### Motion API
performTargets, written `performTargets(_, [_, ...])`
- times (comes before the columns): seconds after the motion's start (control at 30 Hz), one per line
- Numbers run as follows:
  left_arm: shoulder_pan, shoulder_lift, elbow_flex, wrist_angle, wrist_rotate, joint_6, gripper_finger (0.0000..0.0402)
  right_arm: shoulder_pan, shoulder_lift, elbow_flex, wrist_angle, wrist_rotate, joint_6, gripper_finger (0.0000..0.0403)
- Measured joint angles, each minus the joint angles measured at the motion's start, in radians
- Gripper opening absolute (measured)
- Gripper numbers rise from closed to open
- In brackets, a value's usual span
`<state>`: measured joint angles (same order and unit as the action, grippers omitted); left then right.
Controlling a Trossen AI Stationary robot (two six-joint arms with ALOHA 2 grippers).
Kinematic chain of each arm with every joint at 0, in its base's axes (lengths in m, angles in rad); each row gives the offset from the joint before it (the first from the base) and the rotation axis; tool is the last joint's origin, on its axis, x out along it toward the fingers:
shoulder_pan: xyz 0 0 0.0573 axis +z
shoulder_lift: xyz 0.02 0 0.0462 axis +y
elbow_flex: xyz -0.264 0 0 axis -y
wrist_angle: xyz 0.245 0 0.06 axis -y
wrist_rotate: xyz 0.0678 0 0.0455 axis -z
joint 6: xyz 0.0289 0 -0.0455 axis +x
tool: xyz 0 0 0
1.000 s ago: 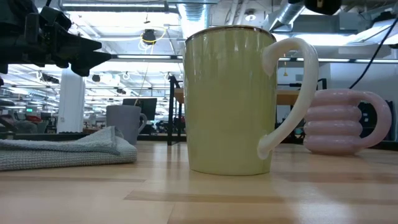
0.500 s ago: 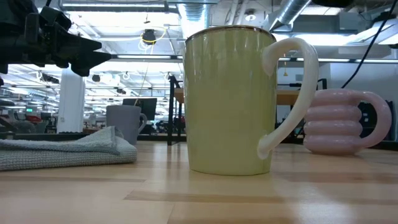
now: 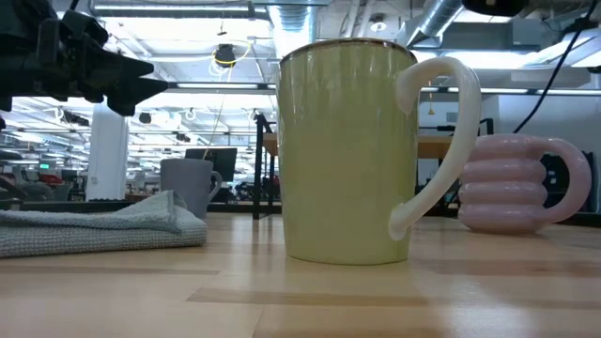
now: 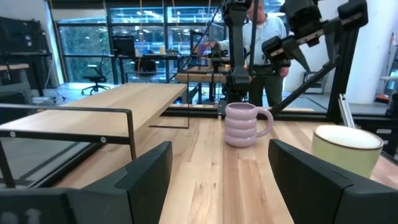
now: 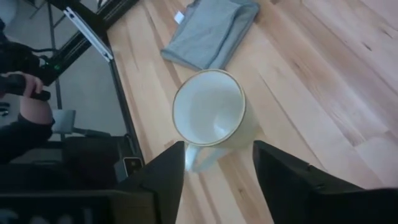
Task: Stack small to large cups/mugs on shelf
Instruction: Put the green mug on the shelf
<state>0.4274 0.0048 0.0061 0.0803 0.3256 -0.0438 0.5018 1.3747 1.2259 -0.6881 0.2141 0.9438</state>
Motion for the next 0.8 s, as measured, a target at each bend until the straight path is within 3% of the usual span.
performTargets(0.27, [0.000,0.000,0.000,0.000,0.000,-0.083,0.0257,0.002,0.002,0.000,-0.003,-0.003,-0.001,0.0235])
performTargets(0.8, [0.000,0.000,0.000,0.000,0.000,-0.089,0.0257,-0.020,0.020,0.000,0.061,-0.003,-0.008,0.0235])
